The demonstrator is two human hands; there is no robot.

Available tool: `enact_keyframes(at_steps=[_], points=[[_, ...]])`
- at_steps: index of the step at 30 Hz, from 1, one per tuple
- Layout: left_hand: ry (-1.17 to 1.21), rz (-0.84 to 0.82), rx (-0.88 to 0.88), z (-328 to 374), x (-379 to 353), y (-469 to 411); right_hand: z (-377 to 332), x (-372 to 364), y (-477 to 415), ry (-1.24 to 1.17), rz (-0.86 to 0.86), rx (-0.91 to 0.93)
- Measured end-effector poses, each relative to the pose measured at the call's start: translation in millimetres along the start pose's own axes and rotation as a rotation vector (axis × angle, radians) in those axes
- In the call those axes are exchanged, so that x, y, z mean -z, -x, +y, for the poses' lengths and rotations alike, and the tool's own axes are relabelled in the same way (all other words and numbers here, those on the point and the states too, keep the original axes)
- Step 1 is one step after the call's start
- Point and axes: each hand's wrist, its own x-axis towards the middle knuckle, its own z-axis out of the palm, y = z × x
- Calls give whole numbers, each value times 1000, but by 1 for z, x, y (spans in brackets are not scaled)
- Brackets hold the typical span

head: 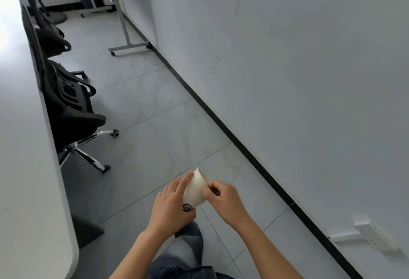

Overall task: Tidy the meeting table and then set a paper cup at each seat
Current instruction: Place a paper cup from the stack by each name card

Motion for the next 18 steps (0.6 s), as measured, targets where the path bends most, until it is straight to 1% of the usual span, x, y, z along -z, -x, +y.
enact_keyframes(at_steps=[4, 5, 8, 11, 14, 16, 18], points=[[-2, 40, -29, -11, 28, -75, -31, 15, -67, 7, 11, 29], [3, 53, -34, -14, 36, -92, -38, 17, -85, 16, 35, 47], [66, 100, -39, -26, 54, -136, -50, 16, -134, -1, 189, 101], [104, 141, -55, -34, 65, -165, -55, 13, -165, -90, 224, 108], [136, 160, -33, -46, 68, -184, -60, 15, -193, -195, 183, 98], [166, 180, -23, -49, 74, -192, -67, 15, -208, -261, 110, 55], [181, 208, 4, -57, 82, -210, -73, 12, -235, -361, -5, 14]])
